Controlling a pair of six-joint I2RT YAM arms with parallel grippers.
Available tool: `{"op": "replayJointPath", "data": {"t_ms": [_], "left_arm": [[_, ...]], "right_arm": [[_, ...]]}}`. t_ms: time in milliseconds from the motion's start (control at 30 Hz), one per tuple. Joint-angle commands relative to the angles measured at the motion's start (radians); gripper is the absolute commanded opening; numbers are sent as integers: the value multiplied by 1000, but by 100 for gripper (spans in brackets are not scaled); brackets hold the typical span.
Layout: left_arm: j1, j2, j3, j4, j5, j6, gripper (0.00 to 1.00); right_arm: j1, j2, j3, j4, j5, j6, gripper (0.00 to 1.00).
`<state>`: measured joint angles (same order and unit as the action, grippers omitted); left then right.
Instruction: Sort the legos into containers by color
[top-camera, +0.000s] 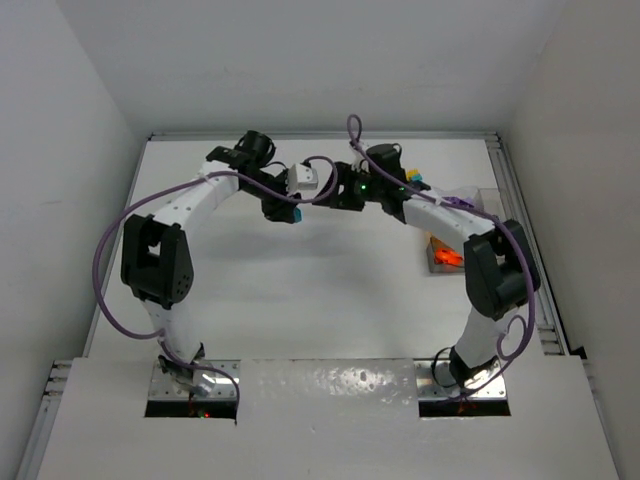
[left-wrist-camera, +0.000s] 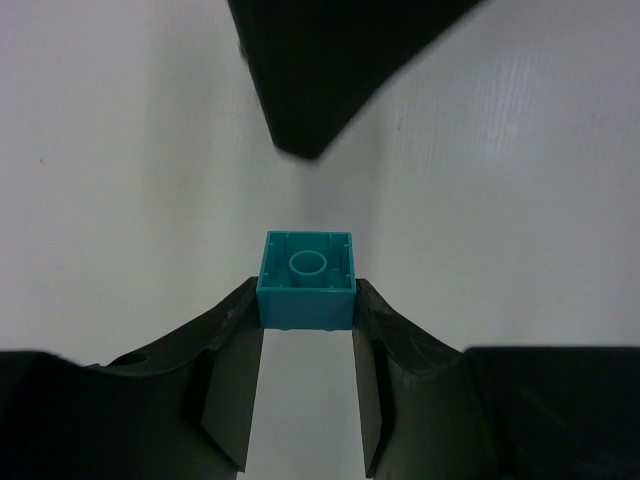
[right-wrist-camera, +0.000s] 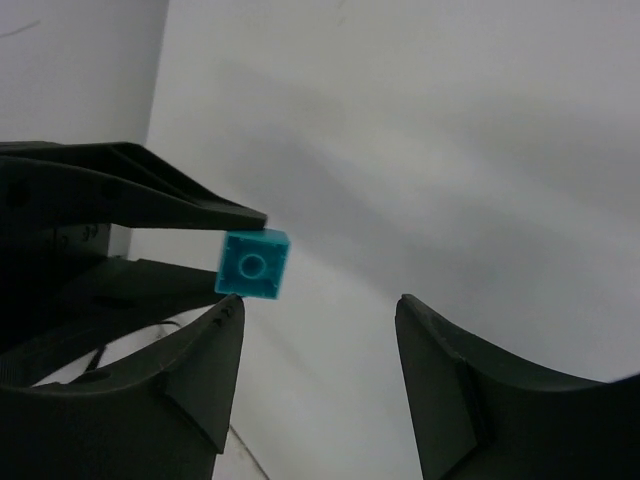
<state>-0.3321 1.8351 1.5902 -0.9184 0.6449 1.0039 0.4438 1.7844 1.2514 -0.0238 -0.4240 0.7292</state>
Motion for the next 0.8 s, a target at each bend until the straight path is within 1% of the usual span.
{"op": "replayJointPath", "data": {"t_ms": [0, 33, 67, 133, 267, 533, 633, 767], "left_arm": [[-5, -60, 7, -17, 113, 140, 0], [-7, -57, 8, -22, 130, 145, 0], [-7, -57, 10, -25, 134, 147, 0], [-15, -57, 8, -36, 139, 154, 0], [-24, -53, 11, -2, 136, 98, 0], [-50, -40, 42, 9, 121, 64, 0], [-50, -39, 48, 36, 82, 35, 0], [-50, -43, 45, 52, 48, 19, 0]], "right_arm": [[56, 20, -26, 195, -39, 89, 61], [61, 24, -36, 228, -50, 116, 61], [65, 29, -59, 301, -56, 139, 61], [67, 26, -81, 347, -53, 185, 61], [78, 35, -87, 366, -48, 199, 62], [93, 50, -98, 394, -47, 256, 61], [95, 58, -109, 398, -50, 282, 61], [95, 56, -110, 377, -47, 277, 60]]}}
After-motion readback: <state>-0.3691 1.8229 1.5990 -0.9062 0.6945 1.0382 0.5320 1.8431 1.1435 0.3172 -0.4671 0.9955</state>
